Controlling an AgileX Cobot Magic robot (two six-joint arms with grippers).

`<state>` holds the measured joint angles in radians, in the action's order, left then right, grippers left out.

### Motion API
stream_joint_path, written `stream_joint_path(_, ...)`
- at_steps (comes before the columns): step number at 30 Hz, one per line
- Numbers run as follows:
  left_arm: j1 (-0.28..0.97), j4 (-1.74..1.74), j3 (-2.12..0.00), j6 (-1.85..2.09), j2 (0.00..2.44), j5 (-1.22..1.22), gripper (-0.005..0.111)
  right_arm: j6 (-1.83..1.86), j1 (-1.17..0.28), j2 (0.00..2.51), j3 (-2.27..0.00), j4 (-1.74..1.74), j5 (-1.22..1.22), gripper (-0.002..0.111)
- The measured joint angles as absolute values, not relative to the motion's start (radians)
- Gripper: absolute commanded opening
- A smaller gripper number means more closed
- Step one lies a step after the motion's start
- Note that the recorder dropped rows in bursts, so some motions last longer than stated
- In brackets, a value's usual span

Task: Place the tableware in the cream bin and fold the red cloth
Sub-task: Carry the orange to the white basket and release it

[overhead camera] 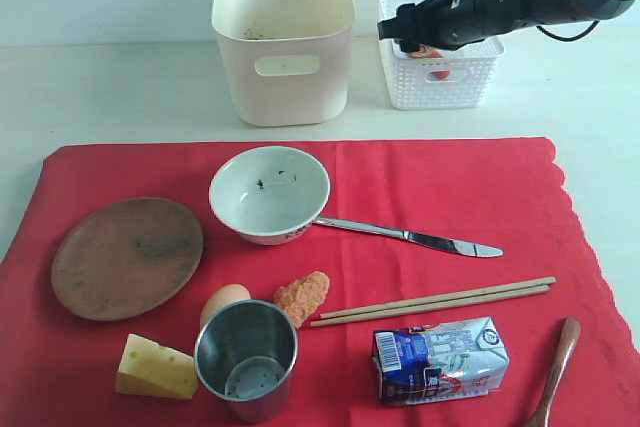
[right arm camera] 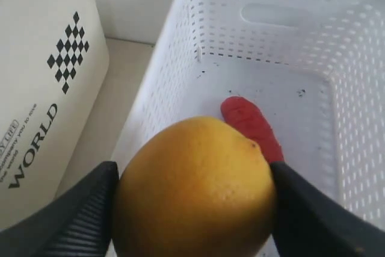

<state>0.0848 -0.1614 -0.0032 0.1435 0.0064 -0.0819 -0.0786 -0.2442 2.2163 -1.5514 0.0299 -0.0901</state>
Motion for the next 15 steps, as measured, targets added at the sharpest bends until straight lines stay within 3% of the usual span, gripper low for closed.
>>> stream_joint_path(5,0.085,-0.161,-0.003,0.144,0.006,-0.082,0.002,-0.078,-0.244,2.219,-1.551,0.032,-0.075,0.048)
stream_joint_path(8,0.085,-0.161,-0.003,0.144,0.006,-0.082,0.002,-0.078,-0.244,2.219,-1.551,0.032,-0.062,0.059)
stream_joint_path(15,0.085,-0.161,-0.003,0.144,0.006,-0.082,0.002,-0.076,-0.244,2.219,-1.551,0.032,-0.056,0.070)
